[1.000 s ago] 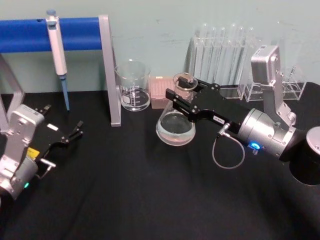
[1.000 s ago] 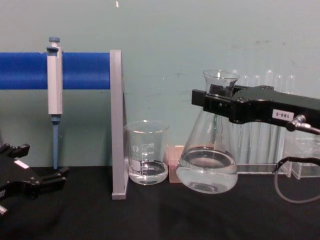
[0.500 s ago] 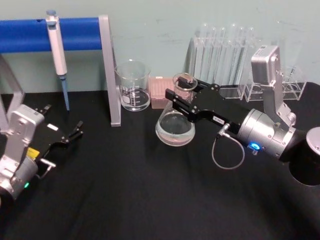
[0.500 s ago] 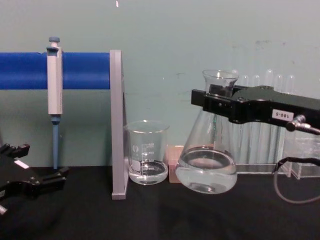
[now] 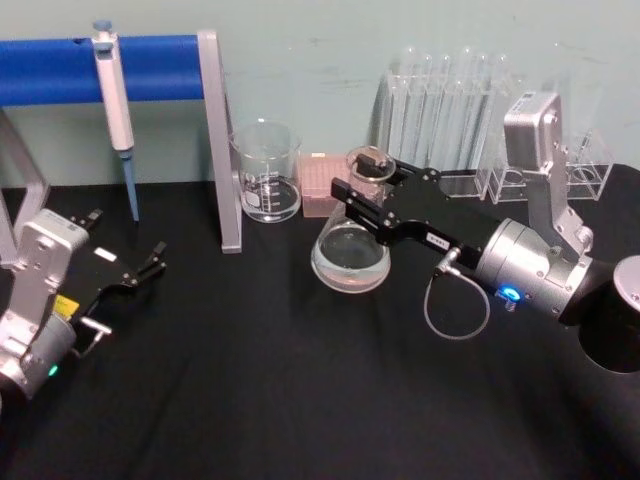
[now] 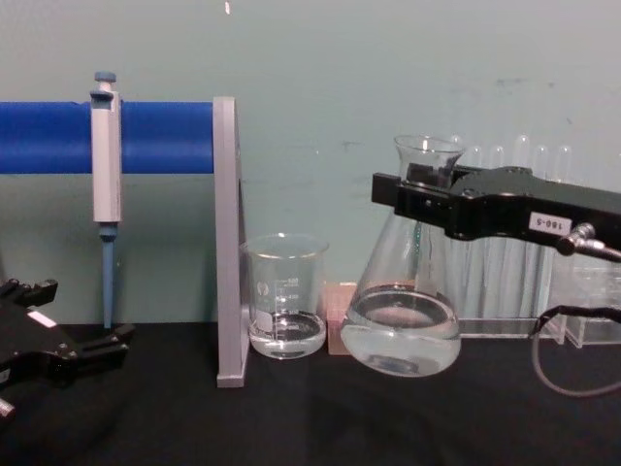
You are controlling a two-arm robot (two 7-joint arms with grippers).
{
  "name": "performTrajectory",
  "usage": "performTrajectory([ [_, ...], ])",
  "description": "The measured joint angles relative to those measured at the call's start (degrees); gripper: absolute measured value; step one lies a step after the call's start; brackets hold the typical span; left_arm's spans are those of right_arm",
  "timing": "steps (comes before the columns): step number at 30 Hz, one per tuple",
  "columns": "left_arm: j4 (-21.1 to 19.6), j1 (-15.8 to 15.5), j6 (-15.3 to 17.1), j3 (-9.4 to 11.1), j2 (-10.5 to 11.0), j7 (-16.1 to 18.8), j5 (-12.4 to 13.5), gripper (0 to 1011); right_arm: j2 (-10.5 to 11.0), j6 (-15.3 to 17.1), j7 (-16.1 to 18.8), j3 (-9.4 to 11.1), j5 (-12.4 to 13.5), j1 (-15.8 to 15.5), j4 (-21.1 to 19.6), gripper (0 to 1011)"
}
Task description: Grasp the erlenmeyer flask with one hand, shake it three times, then place it back.
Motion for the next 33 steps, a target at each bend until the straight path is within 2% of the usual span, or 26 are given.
performTrajectory([
  [33, 0.00, 0.00, 0.00, 0.00, 0.00, 0.00, 0.00, 1001, 0.15, -0.06, -0.04, -0.05, 0.01, -0.22, -0.22, 449],
])
